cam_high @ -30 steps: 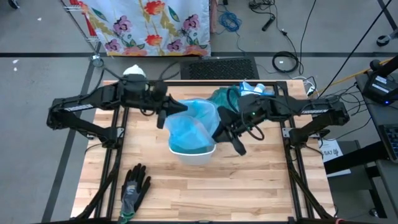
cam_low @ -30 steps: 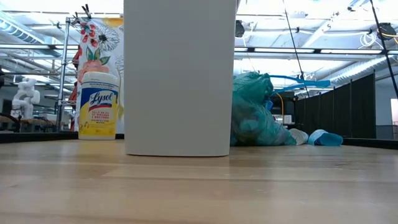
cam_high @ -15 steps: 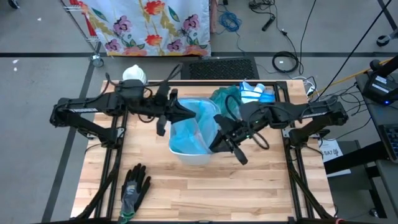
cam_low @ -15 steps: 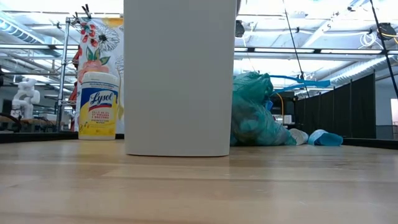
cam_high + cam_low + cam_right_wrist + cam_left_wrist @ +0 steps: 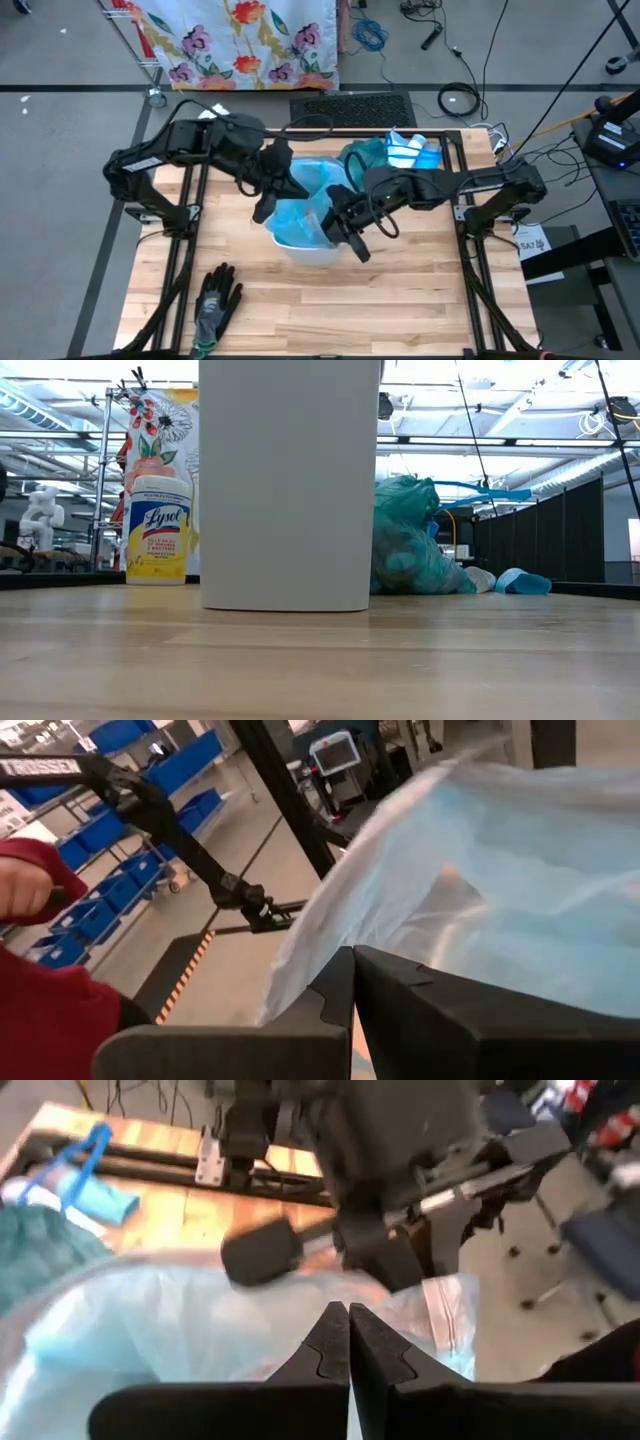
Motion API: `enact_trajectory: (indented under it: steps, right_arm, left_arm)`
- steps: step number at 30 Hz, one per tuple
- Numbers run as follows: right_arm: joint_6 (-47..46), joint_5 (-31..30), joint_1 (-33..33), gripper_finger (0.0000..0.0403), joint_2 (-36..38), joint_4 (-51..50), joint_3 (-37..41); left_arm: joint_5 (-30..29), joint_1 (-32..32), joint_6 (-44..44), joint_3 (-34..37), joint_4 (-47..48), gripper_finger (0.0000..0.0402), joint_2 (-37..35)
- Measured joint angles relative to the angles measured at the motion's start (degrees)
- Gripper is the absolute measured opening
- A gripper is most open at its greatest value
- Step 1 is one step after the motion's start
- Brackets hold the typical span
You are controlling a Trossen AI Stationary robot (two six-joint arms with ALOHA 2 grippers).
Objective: Place trash/remove bag and relplace
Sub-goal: Insert the light blue trash bag into the white trash bin
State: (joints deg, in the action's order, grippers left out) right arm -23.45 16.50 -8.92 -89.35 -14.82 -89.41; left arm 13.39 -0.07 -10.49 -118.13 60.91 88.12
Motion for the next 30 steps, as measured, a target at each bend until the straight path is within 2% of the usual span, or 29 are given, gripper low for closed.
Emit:
enact_trajectory:
  steps: [4,11,16,20,24,30]
  right_arm:
    - [-0.2,-0.8,-0.7,0.0,-1.1,-0.1,0.0]
    - [-3.3,-6.1,-2.3,0.0,-1.5,-1.0,0.0]
    - [-8.0,-9.8,-3.3,0.0,-0.7,-6.4,0.0]
    - [-11.2,-13.3,-4.2,0.0,0.1,-11.0,0.0]
    - [-14.7,-13.7,-5.6,0.0,0.9,-12.0,0.0]
    - [-19.2,-13.7,-9.0,0.0,1.5,-13.9,0.0]
  left_arm:
    - [0.0,0.4,5.6,-4.6,6.1,0.0,3.4]
    - [1.0,0.3,13.8,-4.9,19.9,0.0,6.6]
    - [4.1,-1.1,14.3,-4.9,25.7,0.0,6.7]
    - [4.7,-3.8,13.6,-4.7,26.1,0.0,4.6]
    - [4.9,-7.6,11.1,-4.8,27.4,0.0,1.5]
    - [-0.5,-13.1,10.6,-3.9,27.1,0.0,1.2]
